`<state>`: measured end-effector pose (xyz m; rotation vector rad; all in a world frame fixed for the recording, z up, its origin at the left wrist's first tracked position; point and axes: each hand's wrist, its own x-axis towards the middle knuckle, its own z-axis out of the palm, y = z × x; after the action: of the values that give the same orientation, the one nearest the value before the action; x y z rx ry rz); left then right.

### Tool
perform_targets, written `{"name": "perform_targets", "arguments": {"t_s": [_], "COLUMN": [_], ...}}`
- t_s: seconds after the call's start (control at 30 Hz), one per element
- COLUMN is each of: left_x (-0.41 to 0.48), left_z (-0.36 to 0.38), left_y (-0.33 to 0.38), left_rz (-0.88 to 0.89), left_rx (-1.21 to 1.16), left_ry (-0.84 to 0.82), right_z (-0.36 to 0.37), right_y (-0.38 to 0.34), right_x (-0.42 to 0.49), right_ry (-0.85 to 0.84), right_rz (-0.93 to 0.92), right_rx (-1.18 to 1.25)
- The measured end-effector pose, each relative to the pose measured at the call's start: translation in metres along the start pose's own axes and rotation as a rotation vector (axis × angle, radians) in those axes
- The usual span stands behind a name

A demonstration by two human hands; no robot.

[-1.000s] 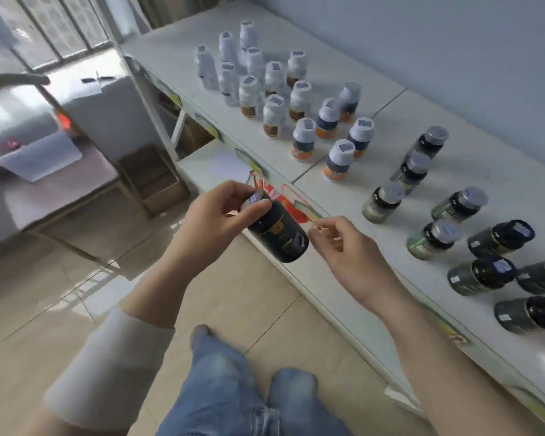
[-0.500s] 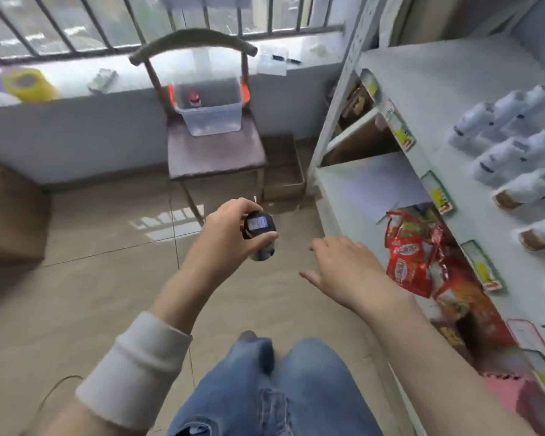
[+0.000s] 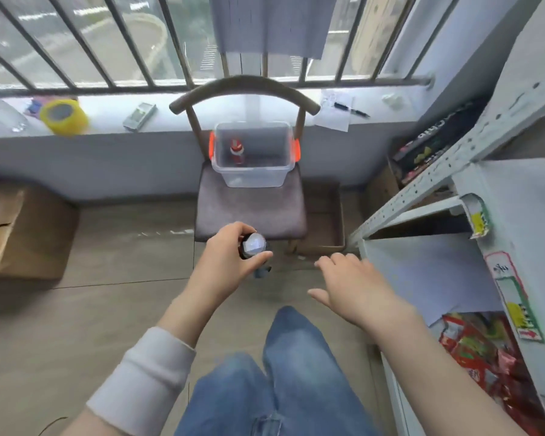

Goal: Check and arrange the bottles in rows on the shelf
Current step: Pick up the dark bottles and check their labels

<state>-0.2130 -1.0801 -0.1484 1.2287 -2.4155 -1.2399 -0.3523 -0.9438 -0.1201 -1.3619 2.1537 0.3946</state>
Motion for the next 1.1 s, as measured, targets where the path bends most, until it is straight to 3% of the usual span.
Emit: {"name": "perform_targets", "arguments": {"t_s": [0.2,0.47,0.8,1.1], "left_x": [0.135,0.328,0.489,0.534], "left_z": [-0.021,0.001,0.088,0.119], "left_y": [-0.002,-0.053,-0.148,-0.189], "left_rz": [-0.002,0.017,0.091,0.160], "left_rx": [0.023,0.174,0.536,0.737], "left_ry": [0.107,-0.020,-0.298,-0.326], "right_z": [-0.092,-0.139,-0.102,-0.071], "right_y": [0.024,0.025,0.042,0.051], "right_x": [0.116,0.269,0.440,0.508], "right_ry": [0.093,0.036,-0.061,-0.026], "right_rz": [-0.029,0.033,0.026,-0.023], "right_rx": [-0.093,-0.040,0.087,0.154]}}
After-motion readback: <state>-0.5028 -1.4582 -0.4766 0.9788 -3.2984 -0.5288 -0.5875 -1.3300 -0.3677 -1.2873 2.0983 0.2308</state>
